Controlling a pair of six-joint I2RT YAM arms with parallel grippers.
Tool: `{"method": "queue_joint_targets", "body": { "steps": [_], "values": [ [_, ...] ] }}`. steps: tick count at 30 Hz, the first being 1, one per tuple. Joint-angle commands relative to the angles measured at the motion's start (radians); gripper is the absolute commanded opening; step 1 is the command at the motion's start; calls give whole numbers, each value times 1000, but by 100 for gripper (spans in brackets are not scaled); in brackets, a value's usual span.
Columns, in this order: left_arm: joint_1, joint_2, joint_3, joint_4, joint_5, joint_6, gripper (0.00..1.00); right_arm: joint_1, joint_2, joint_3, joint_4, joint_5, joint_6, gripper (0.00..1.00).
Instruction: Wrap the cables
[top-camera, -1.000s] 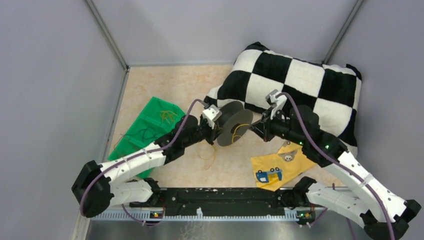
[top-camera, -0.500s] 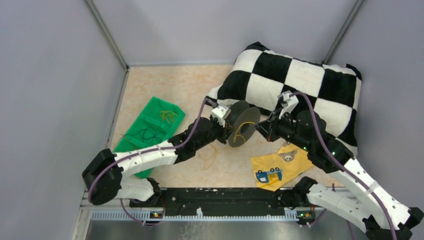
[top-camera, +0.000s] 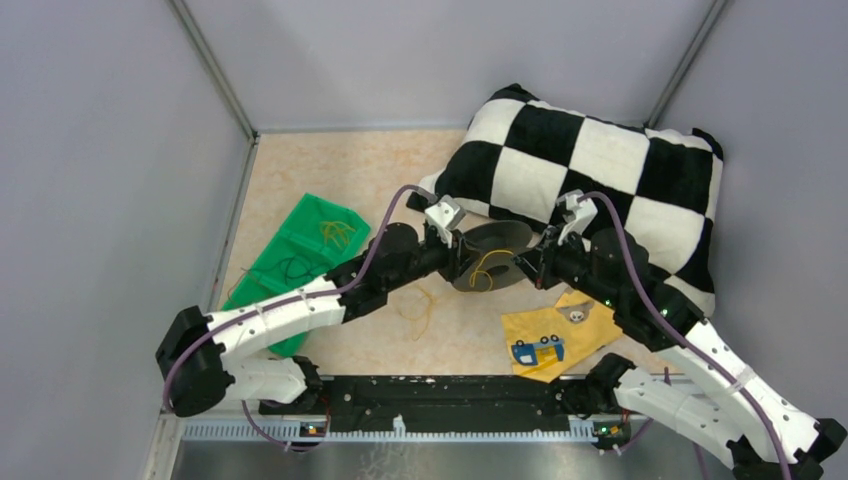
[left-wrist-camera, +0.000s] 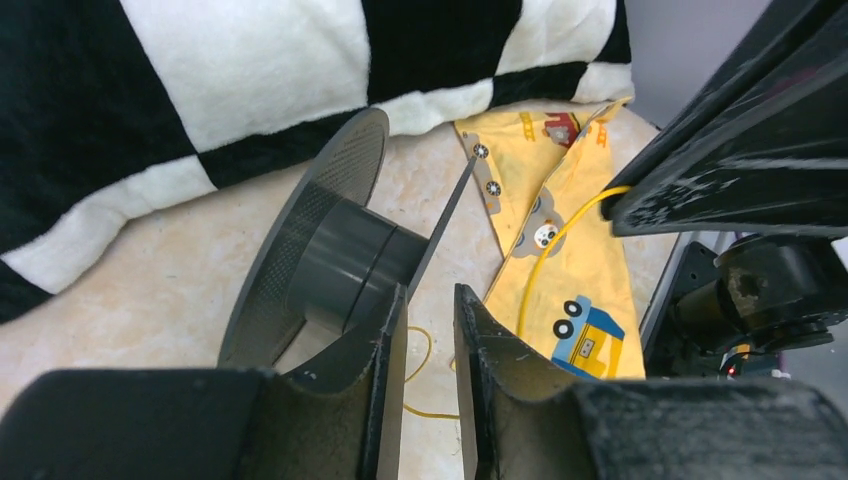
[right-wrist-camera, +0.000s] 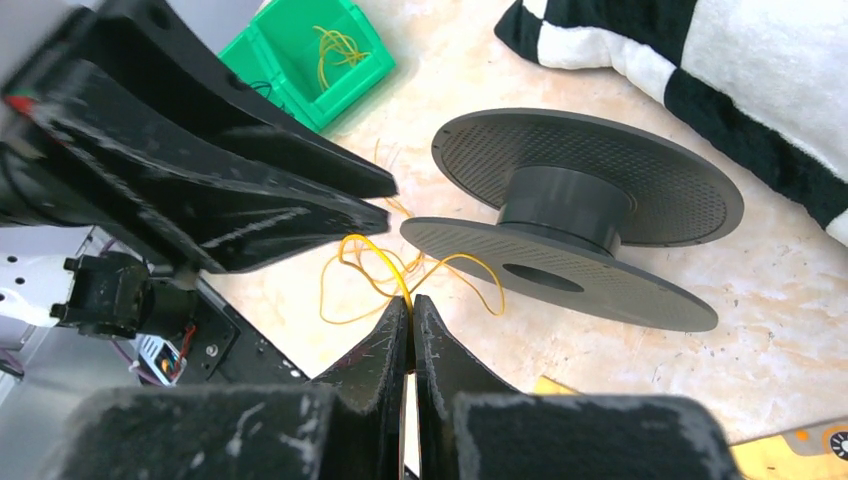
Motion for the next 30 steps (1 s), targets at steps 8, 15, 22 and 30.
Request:
{"method": "queue_joint_targets", "body": {
  "steps": [8, 15, 22, 30],
  "values": [
    [-3, -107, 59, -79, -32, 219, 53, -3, -1, -65, 45, 64, -14, 0],
    [-3, -92, 70, -103, 44, 245, 64, -3, 20, -21, -7, 117, -116, 0],
    [-5, 7, 115, -70, 221, 348, 77, -3, 32, 10, -23, 119, -162, 0],
    [-3, 109, 187, -103, 259, 418, 76, -3, 36, 19, -20, 95, -158, 0]
  ]
}}
